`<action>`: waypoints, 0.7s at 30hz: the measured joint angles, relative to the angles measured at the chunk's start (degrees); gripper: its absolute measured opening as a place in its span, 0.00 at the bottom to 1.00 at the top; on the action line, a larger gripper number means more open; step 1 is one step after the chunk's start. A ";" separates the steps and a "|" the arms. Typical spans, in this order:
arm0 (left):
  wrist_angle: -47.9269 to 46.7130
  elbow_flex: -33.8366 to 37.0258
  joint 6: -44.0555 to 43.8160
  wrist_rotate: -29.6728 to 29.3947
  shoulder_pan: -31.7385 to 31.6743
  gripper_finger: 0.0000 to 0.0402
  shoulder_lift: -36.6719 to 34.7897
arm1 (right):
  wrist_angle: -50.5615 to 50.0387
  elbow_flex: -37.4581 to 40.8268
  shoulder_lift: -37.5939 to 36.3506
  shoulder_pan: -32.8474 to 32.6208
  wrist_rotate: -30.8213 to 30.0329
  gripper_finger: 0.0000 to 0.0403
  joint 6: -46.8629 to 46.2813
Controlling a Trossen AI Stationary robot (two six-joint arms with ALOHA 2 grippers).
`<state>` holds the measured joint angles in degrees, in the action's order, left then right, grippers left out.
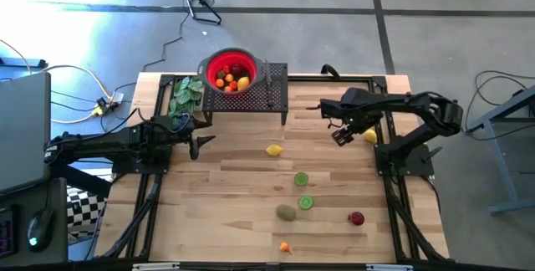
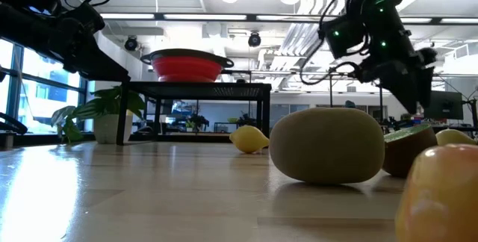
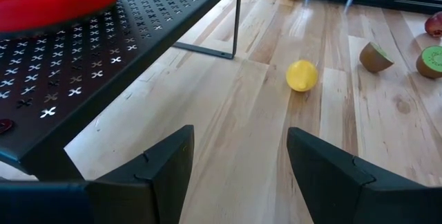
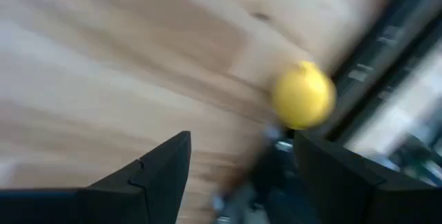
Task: Pick & Place Fruit
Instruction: Put the brown sliced kiwi into the red strainer bowl on the shelf
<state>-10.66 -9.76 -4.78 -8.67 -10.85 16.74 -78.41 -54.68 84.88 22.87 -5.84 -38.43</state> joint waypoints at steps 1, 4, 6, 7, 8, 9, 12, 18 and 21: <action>0.00 0.00 0.00 0.00 0.00 0.57 0.01 | 1.44 0.00 0.00 -0.68 1.67 0.62 0.99; 0.00 0.00 0.00 0.00 -0.01 0.57 -0.01 | 6.23 -0.01 -0.02 -3.37 6.70 0.60 4.43; 0.02 0.00 0.00 0.00 0.00 0.57 0.01 | 9.29 -0.01 -0.02 -5.60 10.70 0.57 6.96; 0.02 0.00 -0.02 0.00 0.00 0.57 -0.01 | 10.65 0.00 -0.02 -6.85 12.75 0.55 7.84; 0.02 0.00 -0.02 0.00 0.00 0.57 0.01 | 12.08 0.00 -0.02 -8.10 14.59 0.53 8.09; 0.02 0.00 0.00 0.00 0.00 0.57 -0.01 | 13.35 0.00 -0.02 -9.44 16.17 0.51 8.11; 0.02 0.00 -0.01 0.00 -0.01 0.57 0.01 | 17.64 0.00 -0.02 -13.67 19.70 0.46 8.28; 0.07 0.00 -0.02 0.01 0.00 0.57 0.00 | 28.71 0.00 -0.02 -22.59 20.83 0.35 7.71; 0.07 0.00 -0.02 0.02 0.00 0.57 0.01 | 34.21 0.00 -0.02 -26.48 17.82 0.28 5.38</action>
<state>-10.59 -9.76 -4.80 -8.64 -10.85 16.75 -44.20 -54.68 84.86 -3.61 11.98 -33.05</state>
